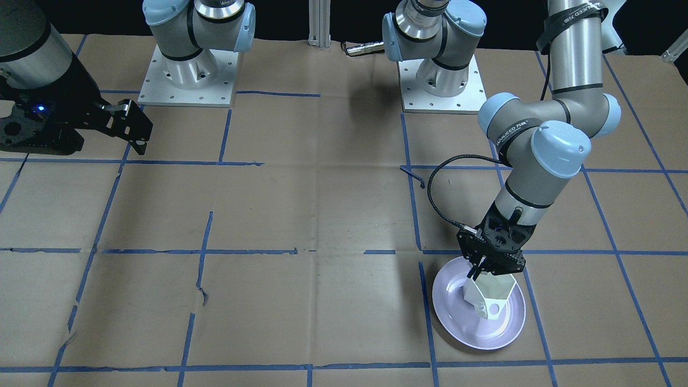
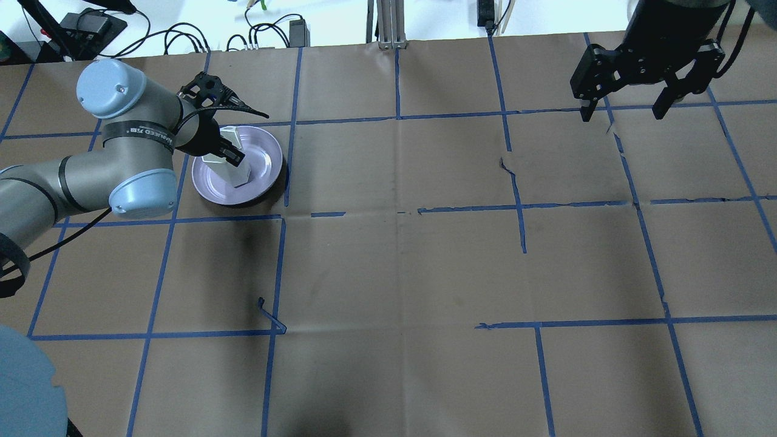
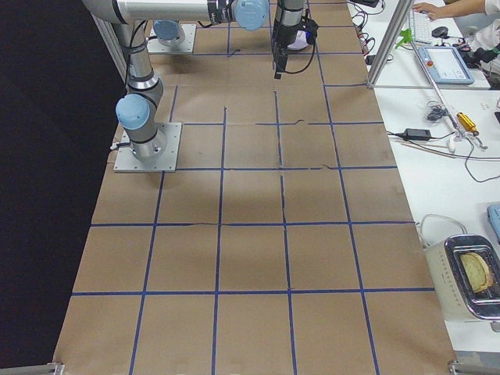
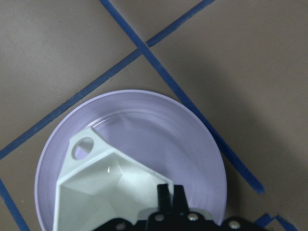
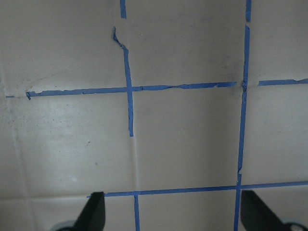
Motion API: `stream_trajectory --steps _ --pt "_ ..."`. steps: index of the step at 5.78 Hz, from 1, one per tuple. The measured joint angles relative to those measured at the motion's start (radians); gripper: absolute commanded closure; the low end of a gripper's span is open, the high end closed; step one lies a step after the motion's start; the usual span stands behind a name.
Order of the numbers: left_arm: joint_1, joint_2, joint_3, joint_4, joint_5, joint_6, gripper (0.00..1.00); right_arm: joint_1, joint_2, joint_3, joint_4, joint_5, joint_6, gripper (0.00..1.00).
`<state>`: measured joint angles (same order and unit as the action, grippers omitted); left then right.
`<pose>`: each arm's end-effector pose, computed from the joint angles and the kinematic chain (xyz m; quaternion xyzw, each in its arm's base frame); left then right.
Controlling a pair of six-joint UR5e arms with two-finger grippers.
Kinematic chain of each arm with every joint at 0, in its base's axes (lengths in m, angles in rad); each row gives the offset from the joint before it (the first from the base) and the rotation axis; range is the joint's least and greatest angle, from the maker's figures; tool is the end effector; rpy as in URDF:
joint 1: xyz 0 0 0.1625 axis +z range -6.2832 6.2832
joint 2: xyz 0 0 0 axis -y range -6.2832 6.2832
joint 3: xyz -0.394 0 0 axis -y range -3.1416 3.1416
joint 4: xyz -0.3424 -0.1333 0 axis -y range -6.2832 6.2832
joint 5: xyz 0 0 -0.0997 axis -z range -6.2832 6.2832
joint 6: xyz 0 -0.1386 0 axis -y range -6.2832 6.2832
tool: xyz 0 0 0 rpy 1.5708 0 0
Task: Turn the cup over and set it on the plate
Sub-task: 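Lower the cup onto the plate and open the left gripper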
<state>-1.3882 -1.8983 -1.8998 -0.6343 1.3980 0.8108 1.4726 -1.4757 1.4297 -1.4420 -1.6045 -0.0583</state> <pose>-0.0580 -0.5512 0.2229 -0.3163 -0.9345 0.1629 0.0089 0.0822 -0.4777 0.4242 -0.0192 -0.9988 -0.0426 0.0136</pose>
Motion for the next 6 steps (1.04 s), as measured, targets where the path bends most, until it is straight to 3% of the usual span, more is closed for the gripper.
stream_trajectory --steps 1,4,6 --pt "0.000 -0.002 -0.002 0.003 -0.002 -0.006 0.02 0.000 0.000 0.000 0.000 0.000 0.000 0.00" --pt "-0.004 0.022 0.013 -0.025 0.005 -0.051 0.01 0.000 0.000 0.000 0.000 0.000 0.000 0.00" --pt "-0.009 0.086 0.087 -0.222 0.014 -0.150 0.01 0.000 0.000 0.000 0.000 0.000 0.000 0.00"
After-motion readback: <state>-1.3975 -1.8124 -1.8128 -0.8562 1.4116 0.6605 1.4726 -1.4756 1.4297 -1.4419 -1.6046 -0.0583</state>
